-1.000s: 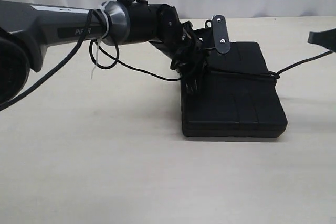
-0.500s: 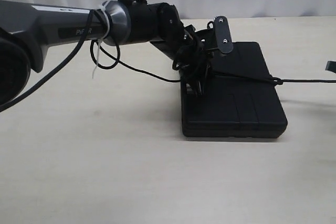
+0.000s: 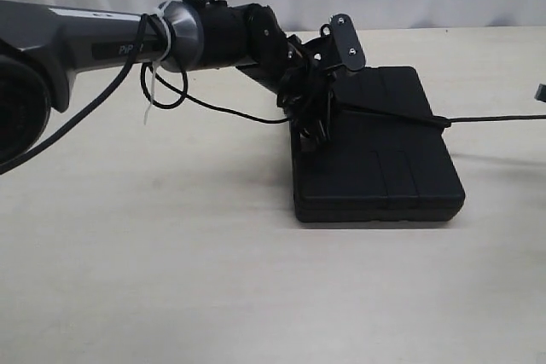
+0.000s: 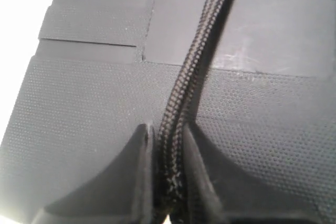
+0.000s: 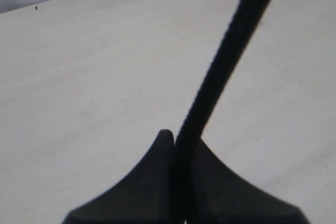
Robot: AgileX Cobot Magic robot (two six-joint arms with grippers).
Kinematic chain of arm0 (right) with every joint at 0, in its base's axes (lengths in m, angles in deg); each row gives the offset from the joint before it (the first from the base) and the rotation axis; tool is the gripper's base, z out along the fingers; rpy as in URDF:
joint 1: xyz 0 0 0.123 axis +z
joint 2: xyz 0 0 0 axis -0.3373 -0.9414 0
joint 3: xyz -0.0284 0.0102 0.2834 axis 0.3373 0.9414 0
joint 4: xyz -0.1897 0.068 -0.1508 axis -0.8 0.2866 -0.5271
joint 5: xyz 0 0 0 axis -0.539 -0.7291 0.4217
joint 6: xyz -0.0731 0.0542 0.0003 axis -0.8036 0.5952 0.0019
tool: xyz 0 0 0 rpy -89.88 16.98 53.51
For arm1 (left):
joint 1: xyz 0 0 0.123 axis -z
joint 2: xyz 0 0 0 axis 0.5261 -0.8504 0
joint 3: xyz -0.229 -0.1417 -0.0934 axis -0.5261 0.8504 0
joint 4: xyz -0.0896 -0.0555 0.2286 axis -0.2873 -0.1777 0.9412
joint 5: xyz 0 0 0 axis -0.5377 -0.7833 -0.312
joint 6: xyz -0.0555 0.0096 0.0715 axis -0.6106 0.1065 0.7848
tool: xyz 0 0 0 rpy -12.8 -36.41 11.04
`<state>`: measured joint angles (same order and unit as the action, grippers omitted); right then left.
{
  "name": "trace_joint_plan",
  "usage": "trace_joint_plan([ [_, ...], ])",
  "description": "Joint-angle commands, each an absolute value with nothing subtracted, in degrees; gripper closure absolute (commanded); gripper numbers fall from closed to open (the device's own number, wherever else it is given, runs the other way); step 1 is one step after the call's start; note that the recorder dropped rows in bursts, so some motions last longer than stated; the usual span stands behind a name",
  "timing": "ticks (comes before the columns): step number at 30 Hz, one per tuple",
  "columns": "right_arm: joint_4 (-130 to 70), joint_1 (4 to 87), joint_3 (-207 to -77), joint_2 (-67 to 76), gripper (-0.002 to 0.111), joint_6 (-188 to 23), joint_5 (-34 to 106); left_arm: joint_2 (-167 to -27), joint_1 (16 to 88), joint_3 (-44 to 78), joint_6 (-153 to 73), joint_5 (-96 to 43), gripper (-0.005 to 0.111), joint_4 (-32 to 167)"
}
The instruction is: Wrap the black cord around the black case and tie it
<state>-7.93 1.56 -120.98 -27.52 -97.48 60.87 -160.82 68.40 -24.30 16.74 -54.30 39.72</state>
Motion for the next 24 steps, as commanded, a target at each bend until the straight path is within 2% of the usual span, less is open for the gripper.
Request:
trace_joint_plan([
  [1,-7.14,0.42,-120.98,-30.41,0.104,-97.41,65.38,-162.14,66.97,-23.52,17.51,-60.06,0.107,41.38],
  [4,-7.14,0.42,-120.98,-31.8,0.104,-97.41,65.92,-162.14,66.97,-23.52,18.27,-60.46,0.105,41.23],
  [6,-7.14,0.42,-121.08,-31.77,0.104,-97.41,65.75,-162.03,66.97,-23.52,19.67,-61.8,0.099,41.23],
  [8,-7.14,0.42,-121.08,-31.77,0.104,-97.41,65.68,-161.58,66.97,-23.52,20.12,-62.51,0.088,41.23],
  [10,-7.14,0.42,-121.08,-31.96,0.104,-97.41,65.12,-160.89,66.97,-23.52,20.27,-62.51,0.071,40.72],
  [12,-7.14,0.42,-121.08,-31.96,0.102,-97.41,64.52,-160.45,66.97,-23.52,20.27,-62.51,0.062,39.11],
  [13,-7.14,0.42,-121.08,-31.96,0.099,-97.41,64.06,-160.24,66.97,-23.52,20.27,-62.65,0.059,39.0],
  [14,-8.33,0.42,-121.08,-31.96,0.088,-97.41,63.03,-159.48,66.97,-23.52,20.27,-63.25,0.055,39.11],
  [19,-4.77,0.44,-121.44,-30.98,0.048,-98.94,61.95,-156.65,66.76,-23.52,20.01,-66.89,0.054,39.6],
  [24,0.92,0.44,-121.44,-22.98,0.045,-107.1,54.83,-154.76,66.76,-23.52,14.17,-64.73,0.054,39.74],
])
